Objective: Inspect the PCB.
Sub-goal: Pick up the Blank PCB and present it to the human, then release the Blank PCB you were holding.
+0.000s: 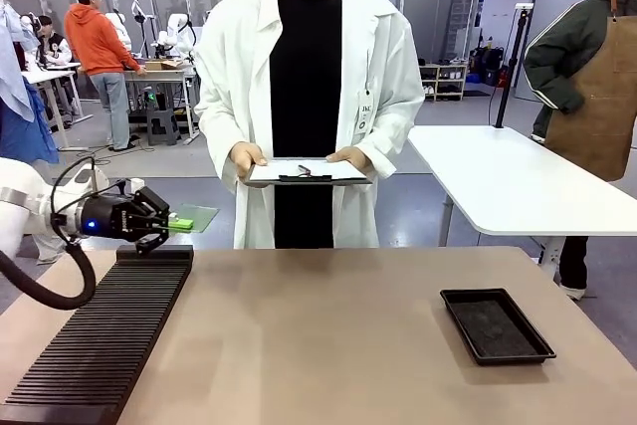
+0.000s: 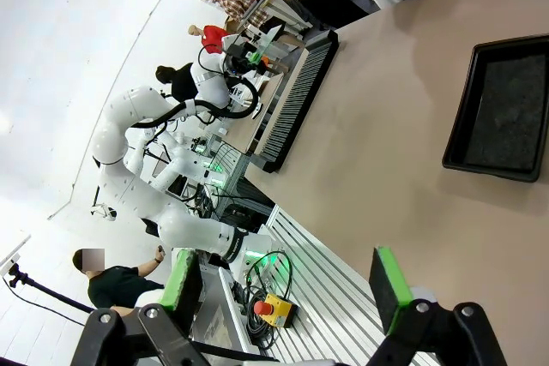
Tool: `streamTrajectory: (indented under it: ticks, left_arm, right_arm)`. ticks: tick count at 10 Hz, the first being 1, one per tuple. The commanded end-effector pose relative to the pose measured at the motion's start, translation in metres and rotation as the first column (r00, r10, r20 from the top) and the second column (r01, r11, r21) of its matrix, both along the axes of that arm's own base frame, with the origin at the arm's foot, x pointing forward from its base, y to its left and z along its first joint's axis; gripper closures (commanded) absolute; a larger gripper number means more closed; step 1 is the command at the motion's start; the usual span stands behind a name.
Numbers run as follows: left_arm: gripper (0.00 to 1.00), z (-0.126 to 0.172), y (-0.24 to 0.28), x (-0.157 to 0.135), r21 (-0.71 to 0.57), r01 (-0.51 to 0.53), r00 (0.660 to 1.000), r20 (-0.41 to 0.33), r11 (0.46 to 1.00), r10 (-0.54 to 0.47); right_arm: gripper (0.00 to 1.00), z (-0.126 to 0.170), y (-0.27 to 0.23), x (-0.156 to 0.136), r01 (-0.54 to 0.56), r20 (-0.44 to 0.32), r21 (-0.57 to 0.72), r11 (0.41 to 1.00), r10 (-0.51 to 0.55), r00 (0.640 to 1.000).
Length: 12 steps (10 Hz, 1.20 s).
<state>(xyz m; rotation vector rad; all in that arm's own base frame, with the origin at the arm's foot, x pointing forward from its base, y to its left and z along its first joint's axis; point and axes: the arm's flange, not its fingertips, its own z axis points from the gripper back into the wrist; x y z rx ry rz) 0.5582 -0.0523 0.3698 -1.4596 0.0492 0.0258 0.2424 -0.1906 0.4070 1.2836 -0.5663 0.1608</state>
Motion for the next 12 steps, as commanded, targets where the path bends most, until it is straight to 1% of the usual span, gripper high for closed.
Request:
streamTrajectory:
  ticks: [1,2,3,4,12]
  left_arm:
    - [0.97,-0.0073,-0.0072,0.0152,-0.061,-0.043,0.999,0.029,0.997,0.045]
    - [0.97,-0.0135,-0.0074,0.0165,-0.071,-0.040,0.998,0.035,0.997,0.042]
    - [0.97,-0.0163,-0.0042,0.0160,-0.099,-0.031,0.996,0.079,0.995,0.039]
    - [0.97,-0.0114,-0.0063,0.0088,-0.053,-0.034,0.999,-0.001,0.998,0.034]
    - [0.97,-0.0114,-0.0063,0.0088,-0.053,-0.034,0.999,-0.001,0.998,0.034]
  right_arm:
    - [0.00,0.0031,-0.0015,0.0008,0.003,0.012,0.010,1.000,-0.003,1.000]
    - [0.00,0.0031,-0.0015,0.0008,0.003,0.012,0.010,1.000,-0.003,1.000]
    - [0.00,0.0031,-0.0015,0.0008,0.003,0.012,0.010,1.000,-0.003,1.000]
    - [0.00,0.0031,-0.0015,0.0008,0.003,0.012,0.010,1.000,-0.003,1.000]
    - [0.00,0.0031,-0.0015,0.0008,0.003,0.012,0.010,1.000,-0.003,1.000]
